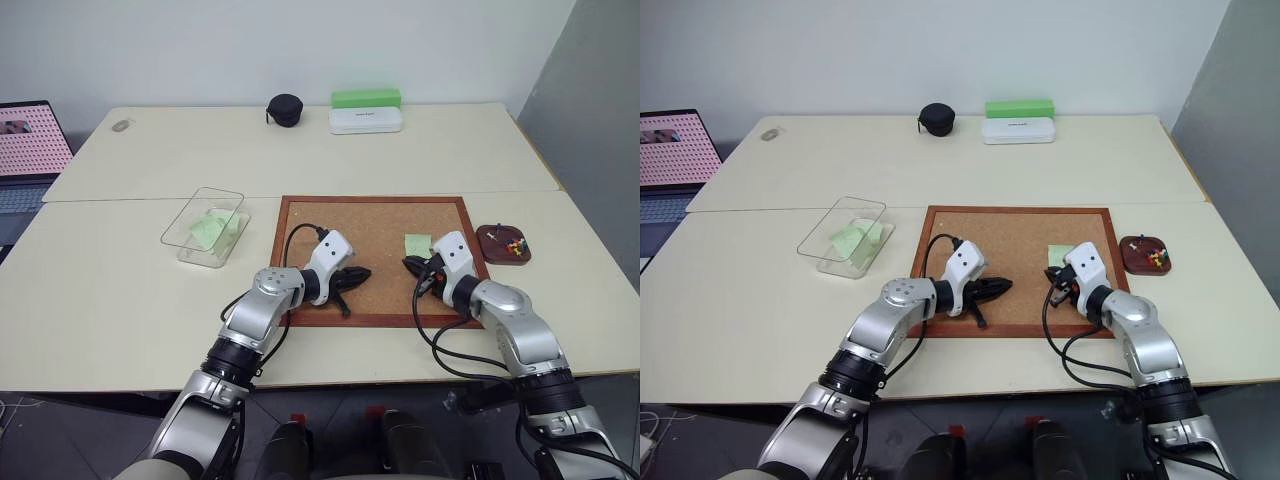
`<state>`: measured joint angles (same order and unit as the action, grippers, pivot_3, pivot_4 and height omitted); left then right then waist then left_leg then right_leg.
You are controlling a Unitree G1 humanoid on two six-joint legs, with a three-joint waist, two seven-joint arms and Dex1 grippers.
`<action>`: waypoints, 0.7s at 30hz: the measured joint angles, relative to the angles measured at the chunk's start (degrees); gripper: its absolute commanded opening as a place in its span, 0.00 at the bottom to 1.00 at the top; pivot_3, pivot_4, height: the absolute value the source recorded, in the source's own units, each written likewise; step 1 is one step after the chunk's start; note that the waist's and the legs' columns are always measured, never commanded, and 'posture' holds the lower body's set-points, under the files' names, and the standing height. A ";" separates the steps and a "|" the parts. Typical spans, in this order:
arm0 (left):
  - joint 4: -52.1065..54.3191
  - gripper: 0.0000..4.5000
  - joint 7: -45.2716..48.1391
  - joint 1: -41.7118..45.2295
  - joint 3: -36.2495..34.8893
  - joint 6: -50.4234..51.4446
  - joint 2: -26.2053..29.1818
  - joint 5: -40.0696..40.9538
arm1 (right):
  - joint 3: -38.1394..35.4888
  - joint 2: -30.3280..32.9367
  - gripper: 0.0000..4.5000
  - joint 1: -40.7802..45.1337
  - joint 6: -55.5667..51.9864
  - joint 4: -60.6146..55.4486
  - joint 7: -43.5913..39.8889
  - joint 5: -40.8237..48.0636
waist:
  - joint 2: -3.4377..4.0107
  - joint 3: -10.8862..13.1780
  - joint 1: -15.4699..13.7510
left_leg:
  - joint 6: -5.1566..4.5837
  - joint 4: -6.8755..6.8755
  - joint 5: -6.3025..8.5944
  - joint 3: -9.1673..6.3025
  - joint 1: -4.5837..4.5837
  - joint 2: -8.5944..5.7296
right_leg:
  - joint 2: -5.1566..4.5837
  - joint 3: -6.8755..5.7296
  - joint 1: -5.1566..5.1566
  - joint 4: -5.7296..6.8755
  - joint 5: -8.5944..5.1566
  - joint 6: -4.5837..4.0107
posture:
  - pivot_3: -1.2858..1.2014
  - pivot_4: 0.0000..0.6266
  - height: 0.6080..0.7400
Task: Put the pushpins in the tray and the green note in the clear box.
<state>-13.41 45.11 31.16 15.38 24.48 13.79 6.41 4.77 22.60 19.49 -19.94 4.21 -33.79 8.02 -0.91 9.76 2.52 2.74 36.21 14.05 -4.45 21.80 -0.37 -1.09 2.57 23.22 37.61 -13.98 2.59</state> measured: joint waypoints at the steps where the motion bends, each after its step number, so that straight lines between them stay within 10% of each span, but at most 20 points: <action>1: 0.02 0.00 0.00 0.00 0.00 0.00 0.00 0.00 | 0.20 0.26 0.01 0.07 0.02 -0.12 -0.07 -0.20 | 0.00 0.00 0.00 | 0.00 0.00 0.00 0.00 0.00 0.00 | 0.00 0.00 0.00 0.00 0.00 0.00 | 0.52 0.24 1.00; 21: -0.17 0.00 0.25 -0.01 -0.11 -0.02 -0.61 0.19 | -1.79 4.05 0.01 3.78 -3.70 -8.46 -1.21 0.91 | -0.02 0.01 -0.24 | 0.00 0.00 0.00 -0.03 0.04 -0.02 | -0.03 -0.03 0.01 -0.01 0.00 0.00 | 0.52 0.24 1.00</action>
<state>-13.58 45.36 31.15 15.27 24.46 13.17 6.59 2.99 26.65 23.27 -23.64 -4.25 -35.01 8.93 -0.93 9.77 2.28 2.74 36.22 14.05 -4.48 21.84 -0.40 -1.12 2.54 23.24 37.60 -13.98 2.59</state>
